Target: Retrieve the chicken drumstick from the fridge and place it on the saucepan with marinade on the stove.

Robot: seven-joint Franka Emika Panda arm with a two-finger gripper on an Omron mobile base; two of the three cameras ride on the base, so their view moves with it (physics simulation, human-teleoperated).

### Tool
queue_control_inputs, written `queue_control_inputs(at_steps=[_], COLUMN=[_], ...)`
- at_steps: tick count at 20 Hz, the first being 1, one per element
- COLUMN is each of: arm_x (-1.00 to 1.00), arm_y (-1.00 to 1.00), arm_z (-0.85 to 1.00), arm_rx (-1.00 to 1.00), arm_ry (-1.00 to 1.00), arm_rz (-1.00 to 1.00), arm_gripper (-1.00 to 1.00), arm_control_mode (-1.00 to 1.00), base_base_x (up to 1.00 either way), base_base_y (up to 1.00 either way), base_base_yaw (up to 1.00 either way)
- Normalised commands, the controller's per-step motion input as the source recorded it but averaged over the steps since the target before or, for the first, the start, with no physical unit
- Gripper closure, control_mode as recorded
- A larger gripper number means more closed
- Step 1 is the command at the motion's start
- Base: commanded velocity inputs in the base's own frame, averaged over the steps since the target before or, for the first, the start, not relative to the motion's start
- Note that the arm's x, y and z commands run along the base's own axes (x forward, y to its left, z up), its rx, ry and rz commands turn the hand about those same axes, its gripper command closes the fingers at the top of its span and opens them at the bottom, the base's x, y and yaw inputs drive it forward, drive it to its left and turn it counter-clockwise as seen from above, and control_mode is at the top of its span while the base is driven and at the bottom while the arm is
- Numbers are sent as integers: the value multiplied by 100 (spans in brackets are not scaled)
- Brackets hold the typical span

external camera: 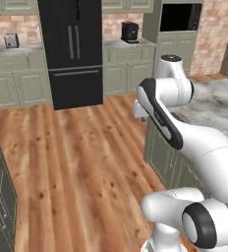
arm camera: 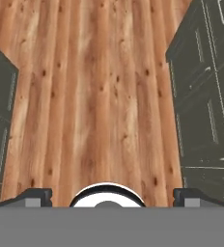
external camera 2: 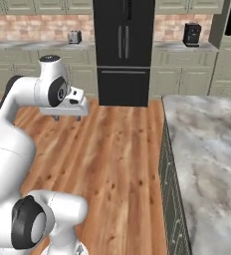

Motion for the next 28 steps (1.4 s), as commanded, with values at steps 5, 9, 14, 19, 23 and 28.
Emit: queue_control_inputs(at_steps=[5, 9, 14, 19, 23, 28], arm_x=[0, 0, 0, 0, 0, 0], arm_y=[0, 0, 0, 0, 0, 0], arm_z=[0, 0, 0, 0, 0, 0], arm_rx=[0, 0, 0, 0, 0, 0], arm_ry=[0, 0, 0, 0, 0, 0], arm_rz=[0, 0, 0, 0, 0, 0], arm_gripper=[-100, -100, -100, -100, -100, -100], arm_control_mode=[100, 100, 100, 100, 100, 100], base_base_x=[100, 100, 100, 100, 100, 100], base_base_y=[0, 0, 0, 0, 0, -1], base_base_yaw=[-2, 0, 0, 0, 4, 7])
